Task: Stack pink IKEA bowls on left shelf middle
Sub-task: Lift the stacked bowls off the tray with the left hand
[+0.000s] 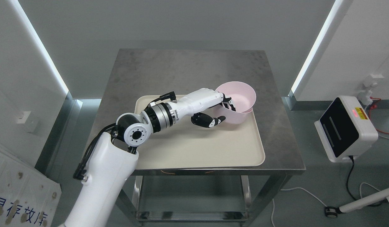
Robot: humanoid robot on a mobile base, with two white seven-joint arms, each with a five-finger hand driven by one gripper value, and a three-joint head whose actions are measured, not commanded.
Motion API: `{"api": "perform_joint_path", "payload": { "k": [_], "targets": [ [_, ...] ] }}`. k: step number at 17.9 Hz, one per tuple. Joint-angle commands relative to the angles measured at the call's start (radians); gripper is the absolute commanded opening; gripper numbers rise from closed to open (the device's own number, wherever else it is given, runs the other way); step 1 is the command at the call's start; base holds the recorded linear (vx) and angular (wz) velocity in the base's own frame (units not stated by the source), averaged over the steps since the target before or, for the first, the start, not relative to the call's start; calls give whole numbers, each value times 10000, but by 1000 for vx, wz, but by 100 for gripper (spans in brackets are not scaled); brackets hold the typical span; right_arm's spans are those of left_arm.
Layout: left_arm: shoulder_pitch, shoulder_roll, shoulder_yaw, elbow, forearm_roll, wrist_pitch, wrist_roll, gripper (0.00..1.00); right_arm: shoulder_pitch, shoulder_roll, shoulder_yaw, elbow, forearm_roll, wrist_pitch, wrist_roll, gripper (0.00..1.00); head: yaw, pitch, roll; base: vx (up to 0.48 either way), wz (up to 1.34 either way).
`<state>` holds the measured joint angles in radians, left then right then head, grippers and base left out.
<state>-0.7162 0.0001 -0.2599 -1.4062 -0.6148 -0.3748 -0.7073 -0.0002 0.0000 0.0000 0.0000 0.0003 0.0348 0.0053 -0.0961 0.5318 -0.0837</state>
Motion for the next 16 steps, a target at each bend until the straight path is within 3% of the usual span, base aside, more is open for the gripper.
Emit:
{"api": "perform_joint_path", "payload": {
  "k": [1, 5, 8, 10, 16],
  "targets": [
    [977, 174, 2794, -1305, 1052, -774, -350, 1, 293, -175, -107, -337, -3, 5, 9, 100, 0, 0, 0, 0, 0],
    [1668, 174, 4084, -1875, 1667, -2444, -748, 1, 293, -175, -107, -337, -3, -10, 9, 100, 0, 0, 0, -5, -2],
    [2372, 174, 4393, -1967, 2923, -3887, -1256, 1, 293, -175, -123, -337, -3, -10, 9, 100, 0, 0, 0, -30, -1],
    [3047, 174, 4394, -2029, 3873, -4106, -1334, 1, 293, -175, -107, -337, -3, 5, 9, 100, 0, 0, 0, -49, 7],
    [3587, 1378, 4961, -2029, 4751, -4106, -1334, 2, 293, -175, -107, -337, -3, -10, 9, 100, 0, 0, 0, -122, -38]
  ]
}}
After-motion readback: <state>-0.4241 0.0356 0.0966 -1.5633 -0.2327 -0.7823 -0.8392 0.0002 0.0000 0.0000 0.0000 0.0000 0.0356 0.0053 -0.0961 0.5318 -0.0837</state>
